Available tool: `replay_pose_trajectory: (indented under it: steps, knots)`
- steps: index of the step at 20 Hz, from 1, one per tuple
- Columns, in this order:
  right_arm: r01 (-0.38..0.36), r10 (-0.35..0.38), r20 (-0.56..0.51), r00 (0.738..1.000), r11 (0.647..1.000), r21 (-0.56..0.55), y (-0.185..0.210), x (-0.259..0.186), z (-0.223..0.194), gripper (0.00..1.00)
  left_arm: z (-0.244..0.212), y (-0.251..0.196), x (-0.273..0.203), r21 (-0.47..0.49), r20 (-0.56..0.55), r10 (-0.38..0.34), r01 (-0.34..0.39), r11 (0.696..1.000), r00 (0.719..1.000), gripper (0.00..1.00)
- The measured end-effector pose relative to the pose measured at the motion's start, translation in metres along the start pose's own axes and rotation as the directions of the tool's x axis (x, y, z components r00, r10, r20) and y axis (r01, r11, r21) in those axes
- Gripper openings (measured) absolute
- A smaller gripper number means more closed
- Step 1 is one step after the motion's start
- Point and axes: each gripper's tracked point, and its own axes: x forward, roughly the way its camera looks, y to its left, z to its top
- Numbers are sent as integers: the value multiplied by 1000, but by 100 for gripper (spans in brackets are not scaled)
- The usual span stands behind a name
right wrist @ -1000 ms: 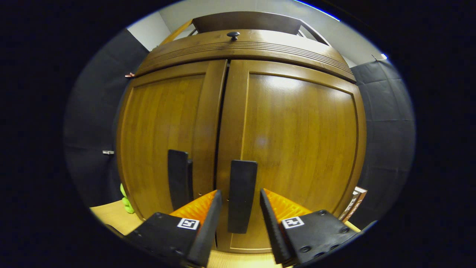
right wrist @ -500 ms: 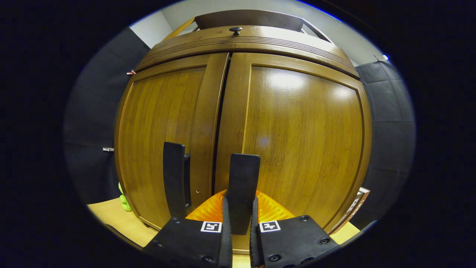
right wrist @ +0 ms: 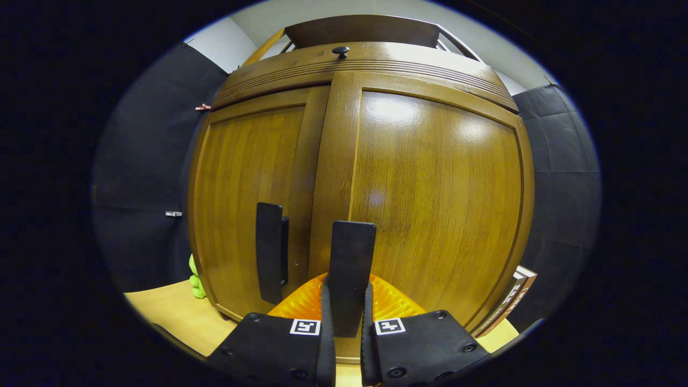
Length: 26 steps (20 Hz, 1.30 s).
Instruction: Open the right door of the double-door shoe cabinet with the right hand, and open the left door with the left hand.
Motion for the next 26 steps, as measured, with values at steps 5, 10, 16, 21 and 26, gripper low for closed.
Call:
replay_pose_trajectory:
  steps: [5,10,16,21,26]
  knots:
    - [-51,51,-3,999,999,10,-6,-36,2,22,-7,-23,-6,18,-19,-32,33,999,999,95]
    - [-69,69,-5,998,998,12,-17,-73,3,22,-2,-47,-10,26,-3,-81,81,996,997,95]
    - [-62,62,-3,998,998,-10,-35,-108,5,17,-2,-75,-3,13,11,-149,149,989,989,95]
    - [-53,53,-8,999,998,-14,-54,-135,5,22,-12,-96,7,18,-8,-182,182,983,983,95]
    - [-5,5,-3,1000,1000,4,-78,-159,6,17,-19,-117,22,6,-24,-230,230,973,973,95]
